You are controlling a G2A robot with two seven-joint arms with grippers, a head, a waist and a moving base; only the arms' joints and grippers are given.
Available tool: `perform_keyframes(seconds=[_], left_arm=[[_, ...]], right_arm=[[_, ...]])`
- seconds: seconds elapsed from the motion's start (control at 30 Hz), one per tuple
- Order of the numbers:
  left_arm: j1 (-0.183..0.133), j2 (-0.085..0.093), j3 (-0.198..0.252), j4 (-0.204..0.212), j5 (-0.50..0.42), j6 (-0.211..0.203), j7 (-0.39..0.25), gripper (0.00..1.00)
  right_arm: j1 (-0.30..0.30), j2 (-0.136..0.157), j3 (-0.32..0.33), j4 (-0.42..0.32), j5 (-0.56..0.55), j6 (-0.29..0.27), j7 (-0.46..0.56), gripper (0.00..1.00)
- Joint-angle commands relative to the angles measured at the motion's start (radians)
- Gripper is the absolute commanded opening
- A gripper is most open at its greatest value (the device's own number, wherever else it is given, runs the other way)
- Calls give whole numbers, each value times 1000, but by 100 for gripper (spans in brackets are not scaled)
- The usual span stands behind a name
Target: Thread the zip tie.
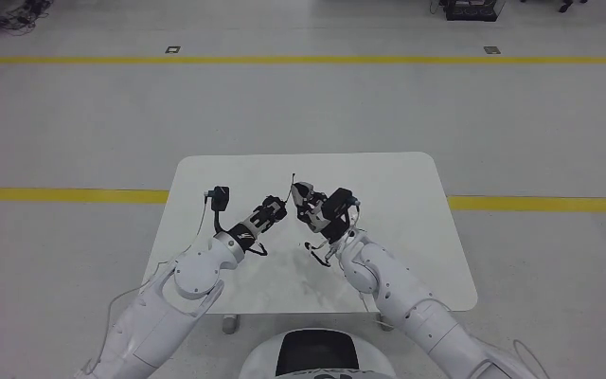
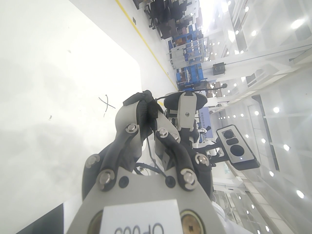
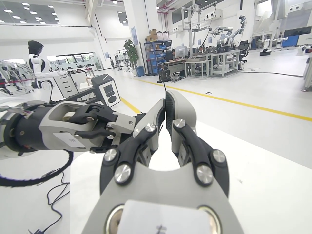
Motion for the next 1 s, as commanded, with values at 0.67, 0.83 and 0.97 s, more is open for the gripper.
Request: perform_keyframes(seconds=[0.67,0.83,0.97], left_arm=[[0,0,0,0,0,0,0,0],[0,0,0,0,0,0,0,0],[0,0,0,0,0,0,0,0]], right_arm=[[4,-18,14,27,-1,-30,28,0],[2,-22,19,30,4,-46,11,0],[0,-23,22,32,0,-63,-9,0]])
